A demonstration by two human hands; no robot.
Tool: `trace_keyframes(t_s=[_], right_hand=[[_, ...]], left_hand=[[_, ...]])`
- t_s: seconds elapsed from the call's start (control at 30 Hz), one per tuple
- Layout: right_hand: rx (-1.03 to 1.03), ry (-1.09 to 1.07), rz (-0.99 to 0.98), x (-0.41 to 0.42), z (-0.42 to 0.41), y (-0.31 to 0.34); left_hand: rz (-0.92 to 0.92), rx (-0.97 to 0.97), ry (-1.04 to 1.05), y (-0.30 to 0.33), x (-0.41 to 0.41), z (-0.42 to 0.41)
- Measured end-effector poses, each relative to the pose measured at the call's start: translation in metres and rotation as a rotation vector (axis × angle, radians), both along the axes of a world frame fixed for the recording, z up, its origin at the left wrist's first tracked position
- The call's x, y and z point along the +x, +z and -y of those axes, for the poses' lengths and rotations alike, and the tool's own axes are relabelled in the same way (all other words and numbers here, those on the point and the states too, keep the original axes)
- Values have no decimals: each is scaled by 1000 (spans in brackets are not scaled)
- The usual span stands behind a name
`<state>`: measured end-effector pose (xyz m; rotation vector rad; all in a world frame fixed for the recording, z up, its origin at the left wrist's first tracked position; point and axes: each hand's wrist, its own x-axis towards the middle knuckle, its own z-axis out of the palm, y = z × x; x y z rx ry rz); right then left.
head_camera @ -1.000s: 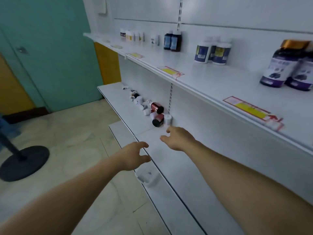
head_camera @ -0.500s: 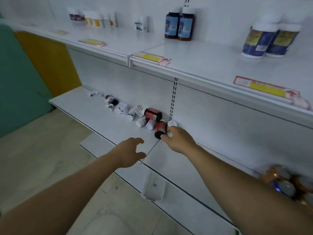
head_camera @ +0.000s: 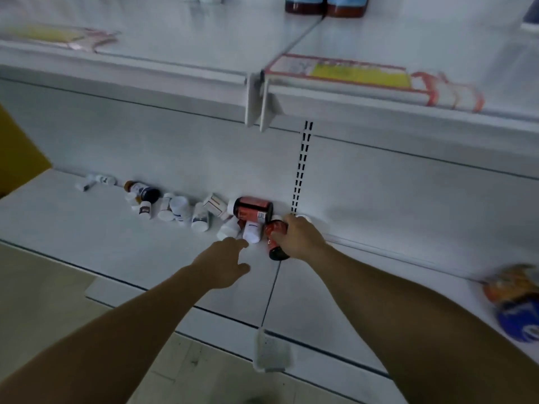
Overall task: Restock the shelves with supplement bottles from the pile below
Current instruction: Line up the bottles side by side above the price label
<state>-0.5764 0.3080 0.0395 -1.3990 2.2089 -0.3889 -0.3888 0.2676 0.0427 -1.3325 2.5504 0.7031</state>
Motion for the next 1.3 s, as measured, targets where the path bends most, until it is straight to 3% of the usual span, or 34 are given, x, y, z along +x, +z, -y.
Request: trace_keyframes(t_s=[0.23,0.4,0.5,0.6,0.67,0.77,0.9,0.97,1.1,1.3], right_hand=[[109,0,-45,17,29,-64],[0,-312,30,25,32,-92],[-161,-581,376,23,19,-83],[-378,-940,987,26,-6,-68],[-477,-1046,1445,34,-25,-48],[-549,-950,1716,54,-53,-14],[-599,-834,1748,92,-90,39],[-577,-791,1745,112,-107,63],[-585,-824,1672,147,-137,99],[-639,-578,1325,195,-188,145]], left_hand=[[-111,-311,-85,-60,-27,87],[-102,-390,-82,-77,-50,118],[-143,-405,-108,-79,-53,132],[-212,-410,-165,-69,-50,136],[-417,-225,-43,-53,-41,126],[-799,110,314,-16,-16,96],[-1255,511,551,38,40,54],[-1395,687,587,61,69,38],[-1496,900,531,99,109,6],[-1445,994,546,148,145,-57]])
